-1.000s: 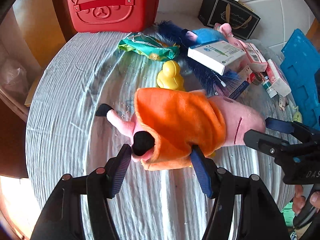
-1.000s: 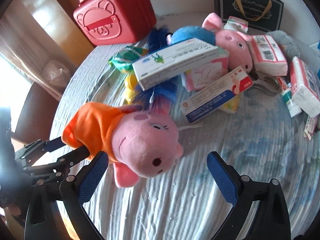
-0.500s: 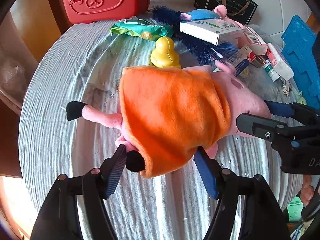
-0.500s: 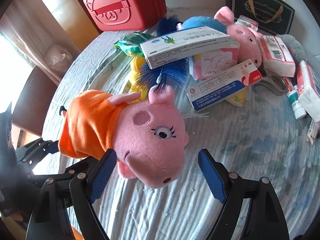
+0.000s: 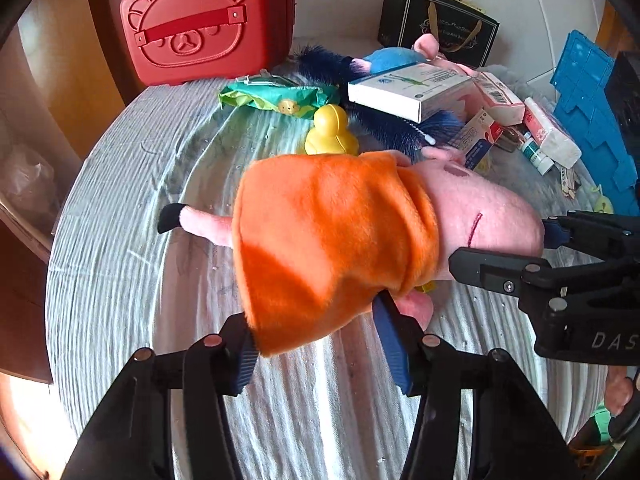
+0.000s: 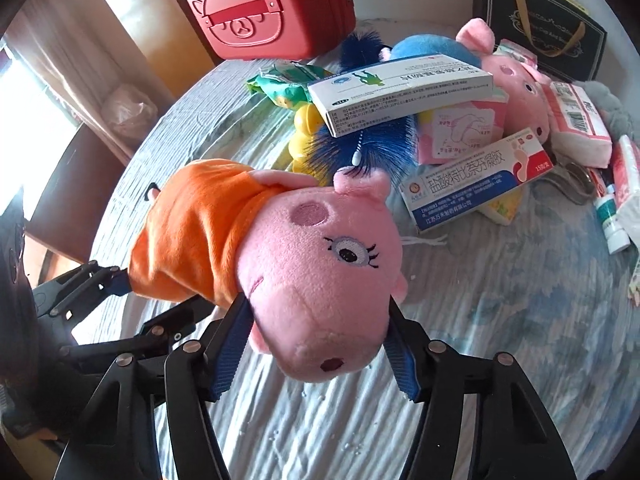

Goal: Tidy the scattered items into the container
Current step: 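Lift the pig plush with both tools and carry it over the crate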

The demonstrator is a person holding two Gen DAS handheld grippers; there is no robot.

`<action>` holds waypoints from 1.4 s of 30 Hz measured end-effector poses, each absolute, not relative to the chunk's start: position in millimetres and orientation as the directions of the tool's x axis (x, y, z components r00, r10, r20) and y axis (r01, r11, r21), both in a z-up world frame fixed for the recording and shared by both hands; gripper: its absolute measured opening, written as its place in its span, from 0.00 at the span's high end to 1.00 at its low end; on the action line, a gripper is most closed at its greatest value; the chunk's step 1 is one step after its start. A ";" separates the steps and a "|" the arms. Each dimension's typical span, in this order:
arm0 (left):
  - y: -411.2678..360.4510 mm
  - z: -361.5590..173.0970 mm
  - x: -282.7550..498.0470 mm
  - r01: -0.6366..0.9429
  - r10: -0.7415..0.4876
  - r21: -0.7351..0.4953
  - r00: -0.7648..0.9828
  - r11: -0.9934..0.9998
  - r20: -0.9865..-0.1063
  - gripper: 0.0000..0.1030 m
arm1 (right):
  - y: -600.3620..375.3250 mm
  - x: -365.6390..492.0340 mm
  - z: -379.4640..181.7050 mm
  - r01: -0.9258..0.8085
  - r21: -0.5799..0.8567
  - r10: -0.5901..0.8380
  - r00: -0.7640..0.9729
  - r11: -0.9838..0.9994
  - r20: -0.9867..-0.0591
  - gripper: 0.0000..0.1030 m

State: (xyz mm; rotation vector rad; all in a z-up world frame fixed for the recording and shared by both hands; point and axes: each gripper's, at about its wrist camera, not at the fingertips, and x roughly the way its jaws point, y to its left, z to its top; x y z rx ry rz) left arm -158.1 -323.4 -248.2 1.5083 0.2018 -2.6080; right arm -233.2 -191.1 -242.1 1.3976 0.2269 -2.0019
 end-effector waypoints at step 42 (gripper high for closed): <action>-288.3 -170.1 -162.8 0.076 -0.046 -0.004 -0.639 -0.997 -0.768 0.31 | -142.4 -225.1 -172.9 0.678 0.245 -0.548 -0.275 -0.693 -0.790 0.35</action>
